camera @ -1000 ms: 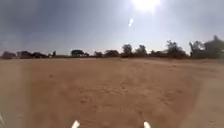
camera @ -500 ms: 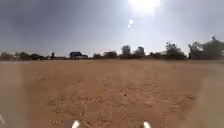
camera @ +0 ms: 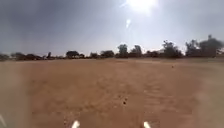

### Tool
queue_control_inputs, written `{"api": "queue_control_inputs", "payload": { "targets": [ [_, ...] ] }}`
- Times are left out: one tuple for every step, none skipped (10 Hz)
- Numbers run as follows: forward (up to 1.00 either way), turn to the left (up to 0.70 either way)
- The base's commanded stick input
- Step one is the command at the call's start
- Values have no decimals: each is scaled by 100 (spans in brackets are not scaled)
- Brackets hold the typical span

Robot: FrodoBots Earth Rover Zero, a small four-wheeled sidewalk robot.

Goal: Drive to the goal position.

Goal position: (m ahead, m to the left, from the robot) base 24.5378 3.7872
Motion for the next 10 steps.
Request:
{"api": "queue_control_inputs", "payload": {
  "targets": [
    [70, 0],
    [70, 0],
    [70, 0],
    [70, 0],
    [70, 0],
    [70, 0],
    [70, 0],
    [70, 0],
    [70, 0],
    [70, 1]
  ]
}}
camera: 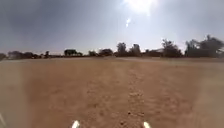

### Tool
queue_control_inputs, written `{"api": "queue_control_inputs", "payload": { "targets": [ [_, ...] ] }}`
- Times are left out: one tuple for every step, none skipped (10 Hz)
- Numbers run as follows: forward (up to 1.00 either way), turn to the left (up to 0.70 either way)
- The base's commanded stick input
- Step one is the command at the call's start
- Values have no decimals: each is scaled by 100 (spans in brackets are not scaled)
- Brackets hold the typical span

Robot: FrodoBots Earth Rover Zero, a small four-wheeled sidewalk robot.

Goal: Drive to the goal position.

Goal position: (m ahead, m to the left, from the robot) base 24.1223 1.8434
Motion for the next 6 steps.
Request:
{"api": "queue_control_inputs", "payload": {
  "targets": [
    [70, 17],
    [70, 33],
    [70, 35],
    [70, 35],
    [70, 35],
    [70, 35]
  ]
}}
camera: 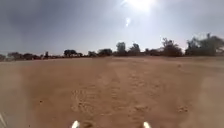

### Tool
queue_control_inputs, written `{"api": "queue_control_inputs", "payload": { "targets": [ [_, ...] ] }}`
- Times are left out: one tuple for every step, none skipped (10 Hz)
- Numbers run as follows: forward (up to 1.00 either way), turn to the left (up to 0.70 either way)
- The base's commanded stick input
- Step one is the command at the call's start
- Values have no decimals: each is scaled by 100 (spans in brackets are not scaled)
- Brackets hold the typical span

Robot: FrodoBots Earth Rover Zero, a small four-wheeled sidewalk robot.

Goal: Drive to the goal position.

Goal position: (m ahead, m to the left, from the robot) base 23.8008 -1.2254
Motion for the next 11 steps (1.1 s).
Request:
{"api": "queue_control_inputs", "payload": {
  "targets": [
    [70, 35],
    [70, 35],
    [70, 0],
    [70, 0],
    [70, 0],
    [70, 0],
    [70, 0],
    [70, 0],
    [70, 0],
    [70, 0],
    [70, 0]
  ]
}}
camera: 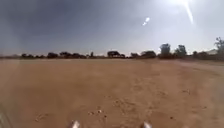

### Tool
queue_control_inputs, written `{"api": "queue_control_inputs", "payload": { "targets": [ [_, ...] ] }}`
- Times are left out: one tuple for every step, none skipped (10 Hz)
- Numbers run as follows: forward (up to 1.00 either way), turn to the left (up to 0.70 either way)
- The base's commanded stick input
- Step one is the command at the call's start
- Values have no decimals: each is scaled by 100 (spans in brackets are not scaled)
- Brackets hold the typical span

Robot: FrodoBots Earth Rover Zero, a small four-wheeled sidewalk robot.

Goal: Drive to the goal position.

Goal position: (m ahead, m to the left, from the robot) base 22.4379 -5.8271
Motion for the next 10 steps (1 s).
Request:
{"api": "queue_control_inputs", "payload": {
  "targets": [
    [70, 0],
    [70, 0],
    [70, 0],
    [70, 0],
    [70, 0],
    [70, 0],
    [70, 0],
    [70, 0],
    [70, 0],
    [70, 0]
  ]
}}
